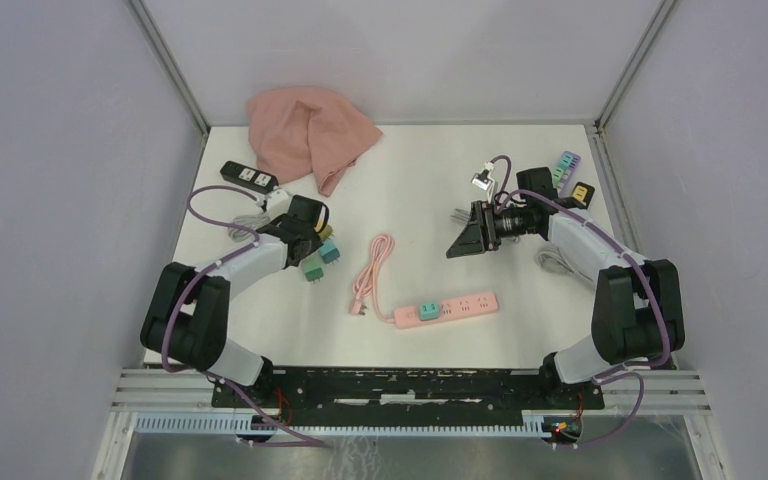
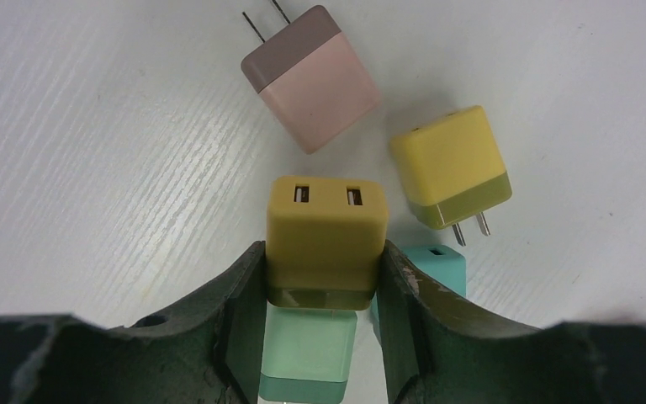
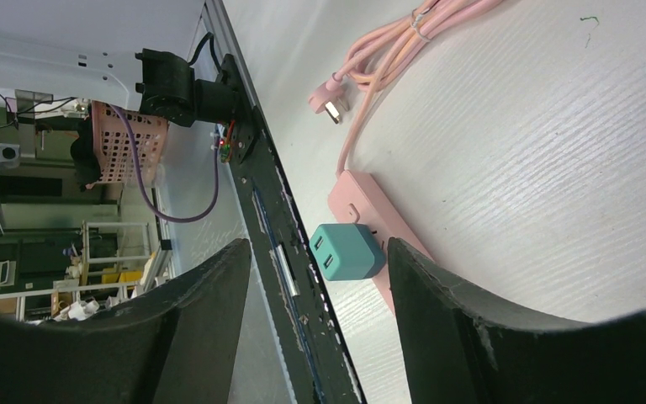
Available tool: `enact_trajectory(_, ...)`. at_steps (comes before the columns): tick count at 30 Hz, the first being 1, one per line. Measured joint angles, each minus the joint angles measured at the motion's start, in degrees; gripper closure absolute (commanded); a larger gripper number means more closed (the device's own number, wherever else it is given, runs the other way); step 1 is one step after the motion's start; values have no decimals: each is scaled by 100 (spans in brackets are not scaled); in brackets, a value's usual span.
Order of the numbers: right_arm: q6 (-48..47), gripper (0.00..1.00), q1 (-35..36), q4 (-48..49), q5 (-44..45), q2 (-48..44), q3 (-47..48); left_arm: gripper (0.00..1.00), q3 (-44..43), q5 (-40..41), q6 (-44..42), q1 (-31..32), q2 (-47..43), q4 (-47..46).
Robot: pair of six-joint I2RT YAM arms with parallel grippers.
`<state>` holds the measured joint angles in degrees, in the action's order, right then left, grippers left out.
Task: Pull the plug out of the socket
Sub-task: Place the plug at the center of the board.
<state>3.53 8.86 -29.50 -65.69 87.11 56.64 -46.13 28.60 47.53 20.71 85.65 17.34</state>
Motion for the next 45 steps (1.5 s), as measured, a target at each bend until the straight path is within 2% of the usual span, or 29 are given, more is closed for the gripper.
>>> enact_trajectory(2,-2,33,0,-11,0,0,0,42,0,-35,37,-13,4,26)
enact_trajectory(6,-33,33,0,-17,0,0,0,28,0,-70,66,-13,4,26)
enact_trajectory(15,-90,33,0,-94,-2,0,0,24,0,-245,70,-13,-39,33)
enact_trajectory(21,-195,33,0,-146,-26,0,0,21,46,-706,59,-13,-542,-13)
enact_trajectory(33,-321,33,0,-149,-136,-4,0,12,949,-2577,-264,-13,-1510,-1117)
enact_trajectory(39,-391,33,0,-166,-146,-4,0,15,1362,-3722,-457,-13,-1823,-2059)
enact_trajectory(45,-619,32,0,-260,-256,-28,0,18,1897,-5101,-544,11,-1860,-3547)
